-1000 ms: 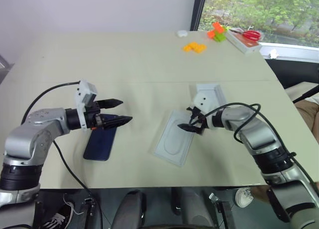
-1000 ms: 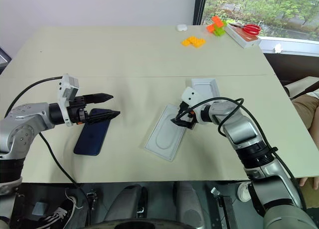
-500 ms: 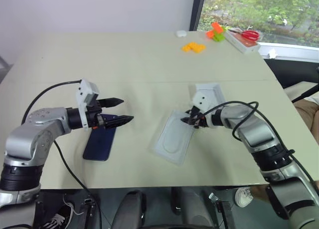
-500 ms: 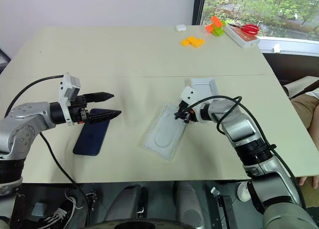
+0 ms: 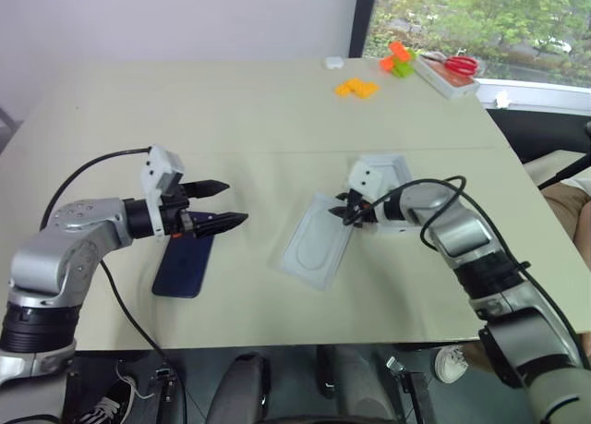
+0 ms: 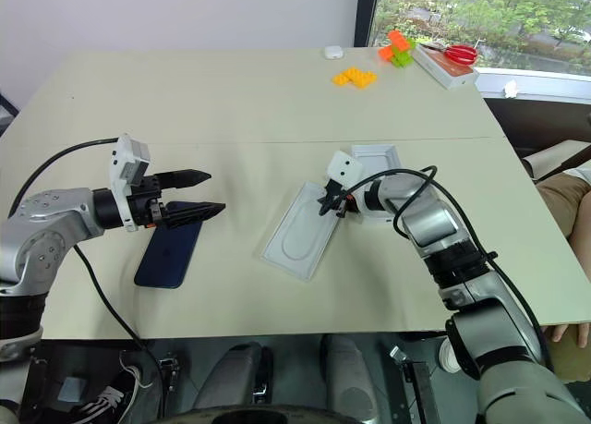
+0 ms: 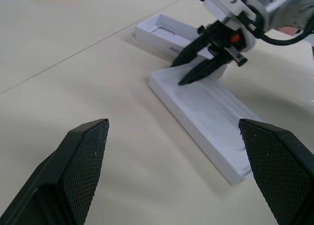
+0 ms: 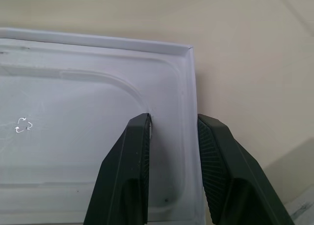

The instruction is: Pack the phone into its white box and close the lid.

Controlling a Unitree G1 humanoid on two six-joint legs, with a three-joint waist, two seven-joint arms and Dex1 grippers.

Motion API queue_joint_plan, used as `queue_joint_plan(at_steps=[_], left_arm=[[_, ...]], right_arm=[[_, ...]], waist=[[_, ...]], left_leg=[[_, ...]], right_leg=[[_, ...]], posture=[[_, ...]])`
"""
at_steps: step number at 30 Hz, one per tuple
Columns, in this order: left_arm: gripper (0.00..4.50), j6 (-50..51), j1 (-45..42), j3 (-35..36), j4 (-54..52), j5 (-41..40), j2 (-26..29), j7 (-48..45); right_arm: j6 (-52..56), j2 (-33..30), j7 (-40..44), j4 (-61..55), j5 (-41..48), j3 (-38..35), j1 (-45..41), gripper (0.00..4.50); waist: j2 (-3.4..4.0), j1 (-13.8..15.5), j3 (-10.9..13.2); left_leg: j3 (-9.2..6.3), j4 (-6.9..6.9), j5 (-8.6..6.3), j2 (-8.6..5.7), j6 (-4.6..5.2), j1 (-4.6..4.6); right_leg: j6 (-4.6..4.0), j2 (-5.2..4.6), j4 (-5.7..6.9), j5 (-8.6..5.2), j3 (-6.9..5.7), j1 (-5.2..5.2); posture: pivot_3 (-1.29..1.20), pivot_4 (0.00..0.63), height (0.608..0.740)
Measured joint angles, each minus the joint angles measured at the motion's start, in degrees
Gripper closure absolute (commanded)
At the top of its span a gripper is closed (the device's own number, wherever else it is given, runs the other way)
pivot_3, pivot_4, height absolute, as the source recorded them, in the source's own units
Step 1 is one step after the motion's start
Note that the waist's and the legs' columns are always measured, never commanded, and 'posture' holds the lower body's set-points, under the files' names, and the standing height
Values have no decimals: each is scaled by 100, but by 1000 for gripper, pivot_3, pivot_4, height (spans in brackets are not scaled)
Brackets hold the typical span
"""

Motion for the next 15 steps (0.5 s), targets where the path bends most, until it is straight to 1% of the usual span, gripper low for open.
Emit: queue_joint_plan(at_steps=[4,9,12,13,14,15], left_arm=[[0,0,-1,-1,-6,-1,-2,-2],[0,0,1,0,-8,-1,0,1],[0,-1,4,0,-13,4,-1,7],[0,0,4,1,-14,1,-1,13],[0,2,4,1,-15,-2,-2,20],[0,4,3,1,-15,-3,-2,27]], right_arm=[[-1133,150,314,987,-177,68,-362,3095],[-2449,318,679,1855,-379,156,-625,3095],[-2803,488,803,2391,-463,169,-897,3095],[-2854,529,819,2575,-479,158,-988,2680],[-2889,548,819,2674,-487,142,-1037,2528],[-2895,582,824,2797,-485,95,-1084,2207]], waist=[[0,2,0],[0,-1,0],[1,-13,0],[1,-14,0],[1,-10,0],[1,-7,0]], left_leg=[[-1,-1,0,-1,0,-1],[-3,-1,-1,-4,0,-3],[-3,-1,0,-3,-1,-2],[-3,-1,0,-3,-1,-2],[-4,-1,1,-2,-3,-1],[-5,-1,2,-2,-4,-2]], right_leg=[[0,-1,-1,1,0,0],[0,-5,-2,1,0,0],[-1,-5,-1,2,0,0],[-3,-5,0,3,-1,-1],[-4,-5,0,3,-1,-1],[-5,-5,1,4,-1,-1]], posture=[[0,150,740],[0,150,740],[0,150,740],[0,150,740],[0,150,740],[0,150,740]])
